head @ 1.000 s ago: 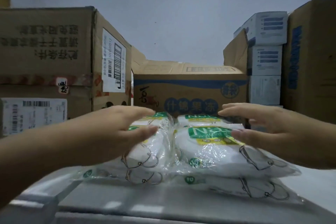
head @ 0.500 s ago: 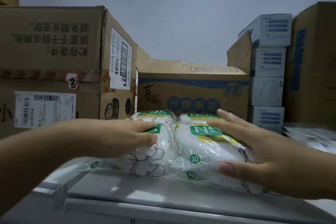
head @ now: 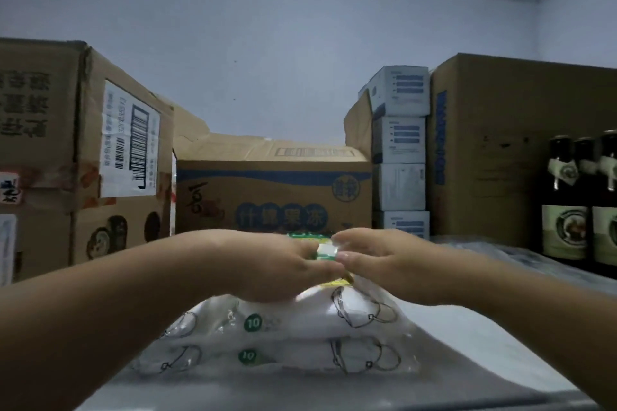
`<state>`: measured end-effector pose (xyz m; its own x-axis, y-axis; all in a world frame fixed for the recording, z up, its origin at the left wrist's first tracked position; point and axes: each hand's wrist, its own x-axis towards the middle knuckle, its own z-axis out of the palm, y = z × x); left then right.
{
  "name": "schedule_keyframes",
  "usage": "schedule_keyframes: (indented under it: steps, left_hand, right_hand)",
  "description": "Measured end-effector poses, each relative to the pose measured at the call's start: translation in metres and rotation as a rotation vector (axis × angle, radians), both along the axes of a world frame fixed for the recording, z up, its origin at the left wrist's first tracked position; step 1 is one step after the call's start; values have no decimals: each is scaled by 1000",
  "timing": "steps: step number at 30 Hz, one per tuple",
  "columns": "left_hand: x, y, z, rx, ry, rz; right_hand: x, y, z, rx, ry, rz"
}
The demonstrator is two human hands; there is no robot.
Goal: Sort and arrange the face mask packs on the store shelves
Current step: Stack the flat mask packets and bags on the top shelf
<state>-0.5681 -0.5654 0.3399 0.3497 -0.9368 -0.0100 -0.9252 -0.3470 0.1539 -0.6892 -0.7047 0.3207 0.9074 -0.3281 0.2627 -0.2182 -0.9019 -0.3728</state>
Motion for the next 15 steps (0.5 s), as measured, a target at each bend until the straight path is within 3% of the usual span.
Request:
schedule_keyframes:
  steps: [5, 13, 15]
  left_hand:
    - [8, 2, -14, 6, 17, 19]
    - [10, 3, -20, -53, 31, 6]
    - [6, 2, -18, -92, 14, 22]
  right_hand:
    - [-1, -1, -11, -24, 13, 28]
    - [12, -5, -5, 109, 79, 3]
    - [13, -3, -4, 30, 104, -55]
